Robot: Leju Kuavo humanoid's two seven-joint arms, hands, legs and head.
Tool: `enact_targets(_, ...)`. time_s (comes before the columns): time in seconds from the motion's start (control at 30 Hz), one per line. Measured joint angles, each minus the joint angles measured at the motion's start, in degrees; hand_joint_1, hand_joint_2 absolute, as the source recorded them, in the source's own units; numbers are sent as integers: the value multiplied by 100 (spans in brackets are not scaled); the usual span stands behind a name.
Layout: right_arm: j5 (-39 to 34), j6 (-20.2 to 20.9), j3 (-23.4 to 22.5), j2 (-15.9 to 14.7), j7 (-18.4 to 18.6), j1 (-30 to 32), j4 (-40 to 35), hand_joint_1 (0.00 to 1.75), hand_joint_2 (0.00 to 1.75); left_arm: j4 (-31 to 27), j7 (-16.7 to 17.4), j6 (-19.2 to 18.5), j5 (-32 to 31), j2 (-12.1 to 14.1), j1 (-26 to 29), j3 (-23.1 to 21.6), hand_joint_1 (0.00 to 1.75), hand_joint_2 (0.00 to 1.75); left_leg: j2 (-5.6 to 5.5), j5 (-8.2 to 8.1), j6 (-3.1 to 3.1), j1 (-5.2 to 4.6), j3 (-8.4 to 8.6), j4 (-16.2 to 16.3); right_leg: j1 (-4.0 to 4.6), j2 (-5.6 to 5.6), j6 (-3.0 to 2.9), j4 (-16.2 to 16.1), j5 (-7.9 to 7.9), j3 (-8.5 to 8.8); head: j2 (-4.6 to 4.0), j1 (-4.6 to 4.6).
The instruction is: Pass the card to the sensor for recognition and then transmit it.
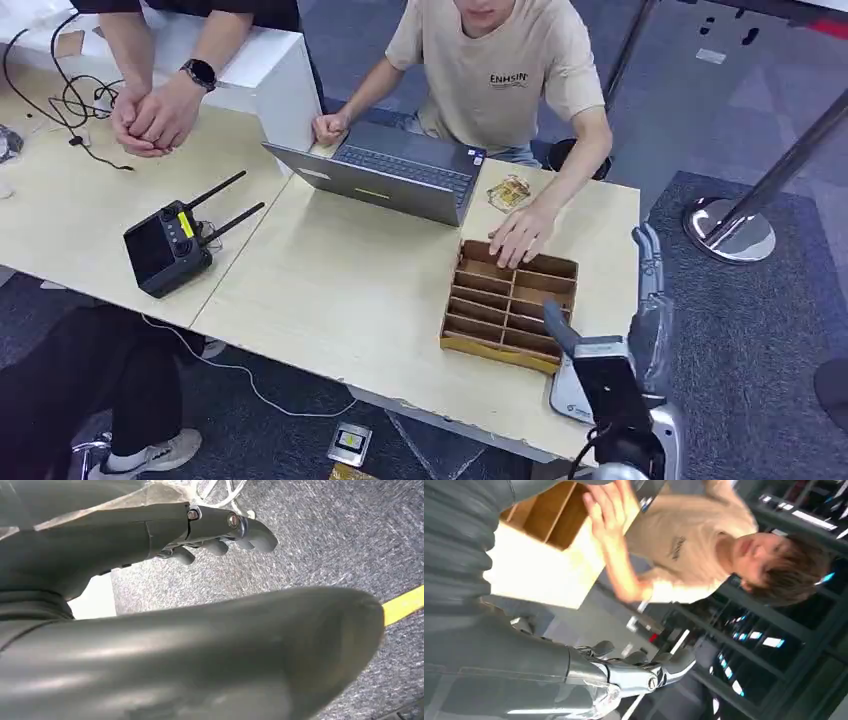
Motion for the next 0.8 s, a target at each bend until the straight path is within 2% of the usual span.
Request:
enact_targets(0.13, 218, -39, 75, -33, 129, 50, 146, 0, 175, 0, -7, 0, 0, 11, 0, 2, 0, 0, 0, 0, 0, 0, -1, 0, 0, 0, 0, 0, 0, 0, 0, 0)
enact_targets(0.27, -529, 13, 171, -40, -105, 53, 271, 0, 175, 0, -15, 9, -39, 26, -1, 2, 0, 0, 0, 0, 0, 0, -1, 0, 0, 0, 0, 0, 0, 1, 0, 2)
enact_targets(0.43, -744, 186, 284, -51, -260, -35, 473, 0, 175, 0, -103, 7, -129, 33, -1, 0, 0, 0, 0, 0, 0, 0, 1, 0, 0, 0, 0, 0, 0, 1, 0, 2)
enact_targets(0.6, -576, 341, 330, -145, -271, -107, 639, 0, 175, 0, -72, 77, -190, 0, -2, -2, 0, 0, 0, 0, 0, -1, 0, 0, -1, 0, 0, 0, 0, 2, 0, 2)
enact_targets(0.8, 27, 396, 453, -188, -117, -176, 899, 0, 175, 0, -57, 129, -208, -77, -2, -4, 0, 0, 0, 0, 0, -1, 1, 0, -1, 0, 0, 0, 0, 2, 0, 0)
